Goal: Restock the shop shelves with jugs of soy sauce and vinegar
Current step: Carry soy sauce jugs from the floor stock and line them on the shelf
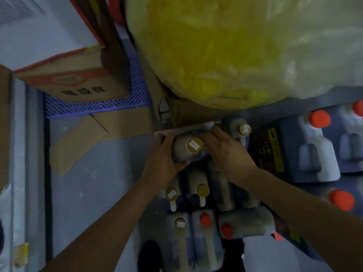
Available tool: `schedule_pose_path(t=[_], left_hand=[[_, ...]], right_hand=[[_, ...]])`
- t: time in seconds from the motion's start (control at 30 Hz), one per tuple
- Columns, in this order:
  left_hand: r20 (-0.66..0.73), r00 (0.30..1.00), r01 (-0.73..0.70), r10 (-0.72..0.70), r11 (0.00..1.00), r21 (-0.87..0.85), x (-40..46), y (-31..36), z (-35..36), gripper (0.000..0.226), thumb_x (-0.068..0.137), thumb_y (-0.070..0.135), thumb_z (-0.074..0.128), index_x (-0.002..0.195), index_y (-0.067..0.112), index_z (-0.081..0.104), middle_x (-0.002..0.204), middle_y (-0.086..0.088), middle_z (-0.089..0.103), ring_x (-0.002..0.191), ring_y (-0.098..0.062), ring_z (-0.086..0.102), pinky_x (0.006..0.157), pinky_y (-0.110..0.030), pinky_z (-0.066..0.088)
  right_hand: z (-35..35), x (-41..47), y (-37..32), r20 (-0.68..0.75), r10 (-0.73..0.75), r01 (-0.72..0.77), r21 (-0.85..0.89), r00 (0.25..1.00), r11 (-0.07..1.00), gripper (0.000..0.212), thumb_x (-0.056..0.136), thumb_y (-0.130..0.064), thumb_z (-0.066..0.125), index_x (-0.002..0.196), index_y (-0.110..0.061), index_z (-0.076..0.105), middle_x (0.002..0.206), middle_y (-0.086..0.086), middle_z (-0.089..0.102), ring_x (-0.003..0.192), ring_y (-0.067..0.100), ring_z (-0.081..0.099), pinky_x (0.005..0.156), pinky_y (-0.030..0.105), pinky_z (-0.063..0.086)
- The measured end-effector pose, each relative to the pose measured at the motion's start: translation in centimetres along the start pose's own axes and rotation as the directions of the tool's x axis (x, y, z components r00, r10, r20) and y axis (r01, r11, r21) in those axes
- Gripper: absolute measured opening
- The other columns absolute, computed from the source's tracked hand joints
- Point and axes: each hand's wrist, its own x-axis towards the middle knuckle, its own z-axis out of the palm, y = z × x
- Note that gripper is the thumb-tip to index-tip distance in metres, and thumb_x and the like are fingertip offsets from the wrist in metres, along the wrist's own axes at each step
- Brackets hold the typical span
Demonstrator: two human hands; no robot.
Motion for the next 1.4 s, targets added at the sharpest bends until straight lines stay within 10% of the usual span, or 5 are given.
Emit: schedule_pose_path(t=[0.3, 0.43, 0.73, 0.93, 1.4], left_hand=[[-0.234, 0.972, 0.036, -0.021, 0.998, 0.061, -9.0, 4.5, -19.1, 0.072, 0.066, 0.032, 0.095, 0.125, 0.021, 0.055, 0.122, -0.001, 0.050, 0.105, -0.022, 0.057, 0.082, -0.035, 0.049], [-0.342, 0.935, -0.110, 0.089, 0.993, -0.043, -12.7, 8.2, -28.3, 0.072, 0.067, 0.046, 0.091, 0.126, 0.048, 0.049, 0.125, 0.006, 0.052, 0.114, -0.014, 0.055, 0.090, -0.037, 0.052], [-0.509, 0.835, -0.254, 0.208, 0.967, -0.021, -22.3, 25.5, -57.0, 0.069, 0.058, 0.061, 0.084, 0.119, 0.054, 0.052, 0.121, 0.016, 0.062, 0.110, -0.005, 0.063, 0.090, -0.038, 0.058], [-0.688, 0.623, -0.475, 0.372, 0.879, 0.046, -33.8, 41.9, -72.5, 0.071, 0.081, 0.026, 0.086, 0.141, 0.038, 0.050, 0.136, 0.024, 0.060, 0.123, 0.000, 0.061, 0.091, -0.017, 0.053], [-0.940, 0.201, -0.533, 0.276, 0.836, 0.131, -64.1, 61.6, -73.6, 0.065, 0.091, 0.011, 0.071, 0.148, 0.034, 0.049, 0.136, 0.007, 0.066, 0.113, -0.022, 0.072, 0.085, -0.041, 0.063]], right_hand=[[-4.7, 2.6, -13.4, -0.056, -0.117, 0.128, 0.292, 0.992, 0.948, 0.110, 0.087, -0.046, 0.078, 0.161, -0.045, -0.003, 0.171, 0.004, 0.012, 0.153, 0.031, 0.030, 0.105, 0.054, 0.050], [-10.3, 6.8, -21.7, -0.210, -0.244, 0.307, 0.362, 0.947, 0.880, 0.108, 0.086, -0.048, 0.075, 0.161, -0.040, -0.001, 0.172, 0.004, 0.009, 0.158, 0.012, 0.013, 0.123, 0.028, 0.029], [-36.7, 12.5, -43.9, -0.303, -0.464, 0.551, 0.364, 0.832, 0.751, 0.113, 0.084, -0.032, 0.084, 0.157, -0.054, 0.000, 0.157, -0.003, 0.035, 0.144, 0.015, 0.038, 0.117, 0.015, 0.029], [-56.4, 11.1, -60.2, -0.442, -0.572, 0.722, 0.440, 0.692, 0.534, 0.110, 0.085, -0.030, 0.085, 0.162, -0.045, 0.008, 0.141, 0.002, 0.049, 0.130, 0.021, 0.056, 0.103, 0.050, 0.053], [-72.5, -9.2, -81.6, -0.489, -0.813, 0.835, 0.550, 0.317, -0.006, 0.097, 0.085, -0.026, 0.079, 0.158, -0.051, 0.020, 0.145, -0.026, 0.050, 0.125, 0.010, 0.063, 0.093, 0.039, 0.061]])
